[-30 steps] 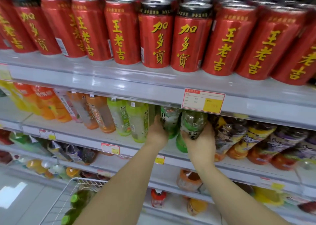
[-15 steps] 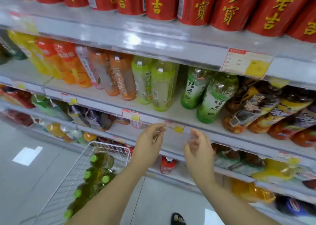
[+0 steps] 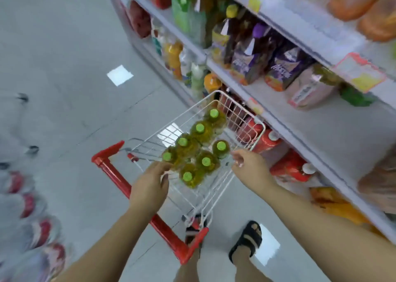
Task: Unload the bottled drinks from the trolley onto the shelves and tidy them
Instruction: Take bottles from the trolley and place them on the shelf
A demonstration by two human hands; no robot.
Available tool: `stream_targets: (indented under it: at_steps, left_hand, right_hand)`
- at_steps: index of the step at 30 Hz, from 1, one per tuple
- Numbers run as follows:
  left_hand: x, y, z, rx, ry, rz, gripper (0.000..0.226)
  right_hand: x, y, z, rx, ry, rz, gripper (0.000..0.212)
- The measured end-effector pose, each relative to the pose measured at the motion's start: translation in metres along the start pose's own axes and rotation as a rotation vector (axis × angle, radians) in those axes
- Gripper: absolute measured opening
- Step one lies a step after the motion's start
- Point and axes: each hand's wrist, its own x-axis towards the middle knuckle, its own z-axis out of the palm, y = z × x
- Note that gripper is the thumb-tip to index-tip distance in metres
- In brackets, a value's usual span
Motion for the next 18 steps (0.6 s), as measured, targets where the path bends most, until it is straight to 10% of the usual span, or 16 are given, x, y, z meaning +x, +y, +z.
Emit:
stream_targets:
  at_steps: [8,18]
  left_hand:
    - [0.005,-0.048,0.030,0.244,0.178,0.212,0.030]
    - [0.004,-0.060,0.036,0.224,0.227,0.230,0.025]
  right_hand:
    - [0.085,0.009,0.077,-0.208,-0.071,0.023,0.058]
    - [0.103,0.012,0.085,-0.251,0.102,-0.065,0.021]
